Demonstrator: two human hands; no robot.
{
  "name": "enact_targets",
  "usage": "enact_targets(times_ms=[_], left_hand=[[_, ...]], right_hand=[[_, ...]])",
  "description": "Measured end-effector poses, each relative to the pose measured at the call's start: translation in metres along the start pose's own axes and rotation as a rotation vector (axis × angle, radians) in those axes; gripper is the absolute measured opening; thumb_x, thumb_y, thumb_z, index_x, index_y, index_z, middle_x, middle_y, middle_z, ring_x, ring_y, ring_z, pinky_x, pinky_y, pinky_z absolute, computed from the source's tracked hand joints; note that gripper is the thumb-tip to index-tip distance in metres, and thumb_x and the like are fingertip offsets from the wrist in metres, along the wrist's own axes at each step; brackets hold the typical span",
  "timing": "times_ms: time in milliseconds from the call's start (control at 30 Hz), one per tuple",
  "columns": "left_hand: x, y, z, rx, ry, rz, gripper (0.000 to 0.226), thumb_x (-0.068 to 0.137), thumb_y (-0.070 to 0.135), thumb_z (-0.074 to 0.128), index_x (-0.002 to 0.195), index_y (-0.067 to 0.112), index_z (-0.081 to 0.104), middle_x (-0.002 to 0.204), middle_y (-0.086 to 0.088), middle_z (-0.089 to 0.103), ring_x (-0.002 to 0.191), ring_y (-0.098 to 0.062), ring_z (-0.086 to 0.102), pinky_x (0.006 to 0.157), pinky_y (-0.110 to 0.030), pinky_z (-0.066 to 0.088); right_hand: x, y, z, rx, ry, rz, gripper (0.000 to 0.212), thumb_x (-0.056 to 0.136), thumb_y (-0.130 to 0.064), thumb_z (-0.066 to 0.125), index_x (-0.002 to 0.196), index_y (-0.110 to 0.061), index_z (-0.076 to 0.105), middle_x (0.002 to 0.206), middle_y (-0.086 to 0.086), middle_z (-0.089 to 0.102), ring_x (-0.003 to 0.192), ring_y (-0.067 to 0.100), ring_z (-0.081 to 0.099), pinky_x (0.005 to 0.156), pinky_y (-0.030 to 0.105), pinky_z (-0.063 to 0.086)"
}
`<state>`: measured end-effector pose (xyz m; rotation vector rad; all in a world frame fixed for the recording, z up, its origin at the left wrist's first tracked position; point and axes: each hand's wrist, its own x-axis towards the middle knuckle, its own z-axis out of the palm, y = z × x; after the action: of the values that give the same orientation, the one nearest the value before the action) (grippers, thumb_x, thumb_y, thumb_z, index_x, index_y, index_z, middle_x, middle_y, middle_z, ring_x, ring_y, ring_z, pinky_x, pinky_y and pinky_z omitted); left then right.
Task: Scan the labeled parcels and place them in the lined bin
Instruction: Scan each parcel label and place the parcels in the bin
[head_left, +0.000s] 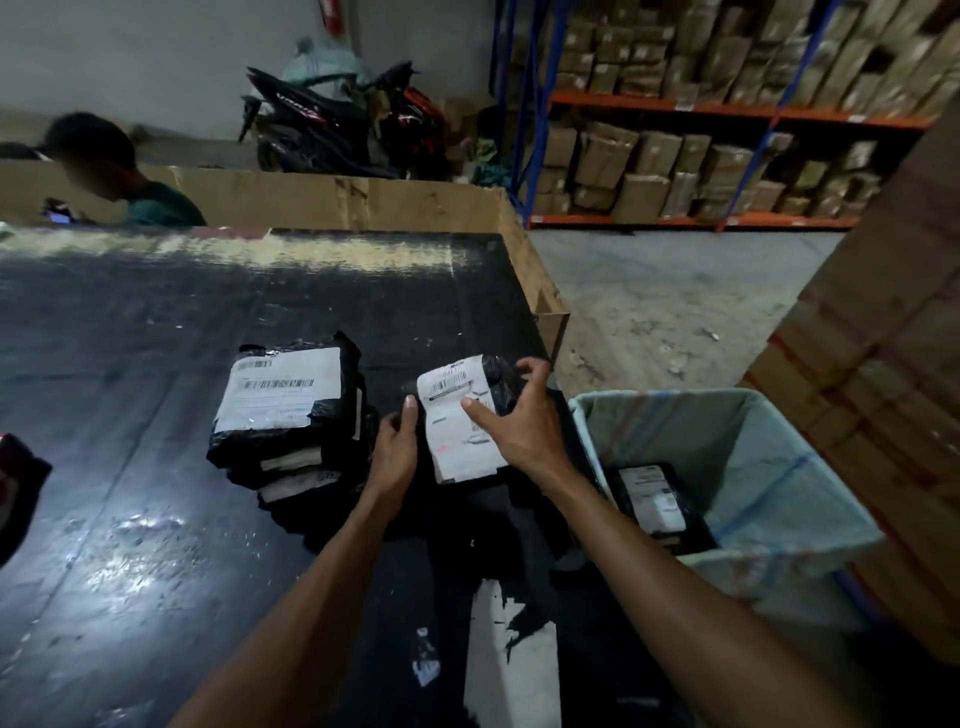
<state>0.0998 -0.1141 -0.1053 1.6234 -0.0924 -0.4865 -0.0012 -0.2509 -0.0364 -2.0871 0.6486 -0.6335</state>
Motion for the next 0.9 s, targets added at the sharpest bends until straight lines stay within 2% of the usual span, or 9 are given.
enact_targets(times_ms=[133, 200, 300, 367, 467, 533, 667, 800, 900], left_hand=[[-0.004, 0.001, 0.003, -0.116, -0.071, -0.025, 0.063, 0.084, 0.073, 0.055, 0.105, 0.018, 0.077, 0.098, -0.005, 0.079, 0.093, -0.023, 0.076, 0.088, -0.041, 0.058], [-0.015, -0.001, 0.000, -0.105, 0.010, 0.021, 0.064, 0.081, 0.073, 0.058, 0.105, 0.016, 0.076, 0.095, -0.002, 0.079, 0.092, -0.021, 0.075, 0.087, -0.039, 0.059], [-0.033, -0.015, -0.004, 0.000, 0.094, 0.041, 0.044, 0.096, 0.053, 0.056, 0.089, 0.014, 0.074, 0.075, 0.004, 0.072, 0.075, -0.010, 0.068, 0.065, -0.025, 0.052], [-0.042, -0.030, -0.007, 0.069, 0.124, 0.037, 0.046, 0.098, 0.049, 0.055, 0.080, 0.011, 0.073, 0.068, 0.004, 0.069, 0.069, -0.009, 0.066, 0.059, -0.022, 0.050], [-0.042, -0.047, -0.011, 0.113, 0.126, 0.020, 0.060, 0.092, 0.063, 0.055, 0.076, 0.009, 0.077, 0.072, -0.005, 0.075, 0.075, -0.020, 0.073, 0.074, -0.036, 0.060], [-0.040, -0.049, -0.010, 0.150, 0.140, 0.026, 0.063, 0.091, 0.066, 0.053, 0.078, 0.009, 0.078, 0.076, -0.006, 0.076, 0.077, -0.021, 0.073, 0.078, -0.039, 0.059], [-0.040, -0.049, -0.006, 0.189, 0.162, 0.056, 0.066, 0.094, 0.064, 0.049, 0.086, 0.005, 0.078, 0.082, -0.010, 0.076, 0.083, -0.025, 0.072, 0.076, -0.035, 0.055], [-0.042, -0.049, -0.004, 0.239, 0.163, 0.065, 0.069, 0.097, 0.061, 0.045, 0.089, 0.001, 0.077, 0.081, -0.010, 0.071, 0.083, -0.025, 0.068, 0.075, -0.029, 0.046], [-0.043, -0.053, -0.003, 0.241, 0.165, 0.064, 0.069, 0.097, 0.062, 0.045, 0.091, 0.001, 0.077, 0.084, -0.010, 0.072, 0.086, -0.025, 0.067, 0.078, -0.030, 0.047]], right_hand=[[-0.017, 0.024, -0.009, 0.122, -0.129, 0.039, 0.056, 0.081, -0.047, 0.078, 0.121, -0.021, 0.048, 0.112, -0.008, 0.067, 0.100, 0.009, 0.066, 0.091, 0.036, 0.055], [-0.021, 0.037, -0.017, -0.006, -0.166, -0.014, 0.048, 0.086, -0.056, 0.068, 0.119, -0.022, 0.058, 0.118, -0.005, 0.064, 0.109, 0.013, 0.064, 0.098, 0.039, 0.052], [-0.025, 0.057, -0.039, -0.305, 0.009, 0.004, 0.059, 0.088, -0.071, 0.050, 0.114, -0.021, 0.069, 0.122, 0.001, 0.053, 0.119, 0.021, 0.054, 0.103, 0.039, 0.045], [-0.029, 0.074, -0.051, -0.457, 0.055, 0.132, 0.070, 0.089, -0.074, 0.046, 0.129, -0.018, 0.061, 0.132, 0.009, 0.050, 0.127, 0.031, 0.049, 0.105, 0.044, 0.041], [-0.042, 0.092, -0.052, -0.586, -0.231, 0.434, 0.100, 0.081, -0.082, 0.050, 0.149, -0.011, 0.035, 0.153, 0.020, 0.041, 0.140, 0.038, 0.042, 0.112, 0.054, 0.036], [-0.051, 0.099, -0.046, -0.577, -0.340, 0.516, 0.087, 0.077, -0.075, 0.064, 0.134, -0.010, 0.049, 0.141, 0.017, 0.056, 0.128, 0.035, 0.055, 0.104, 0.047, 0.046], [-0.054, 0.095, -0.037, -0.384, -0.248, 0.546, 0.047, 0.069, -0.052, 0.081, 0.090, -0.017, 0.058, 0.103, 0.011, 0.071, 0.097, 0.030, 0.069, 0.083, 0.040, 0.056], [-0.049, 0.075, -0.034, -0.050, -0.126, 0.540, 0.025, 0.081, -0.022, 0.073, 0.097, -0.010, 0.058, 0.074, 0.008, 0.068, 0.062, 0.024, 0.066, 0.065, 0.046, 0.060], [-0.042, 0.054, -0.037, -0.072, -0.152, 0.395, 0.029, 0.077, -0.030, 0.075, 0.100, -0.020, 0.061, 0.087, 0.009, 0.073, 0.072, 0.027, 0.069, 0.070, 0.043, 0.059]])
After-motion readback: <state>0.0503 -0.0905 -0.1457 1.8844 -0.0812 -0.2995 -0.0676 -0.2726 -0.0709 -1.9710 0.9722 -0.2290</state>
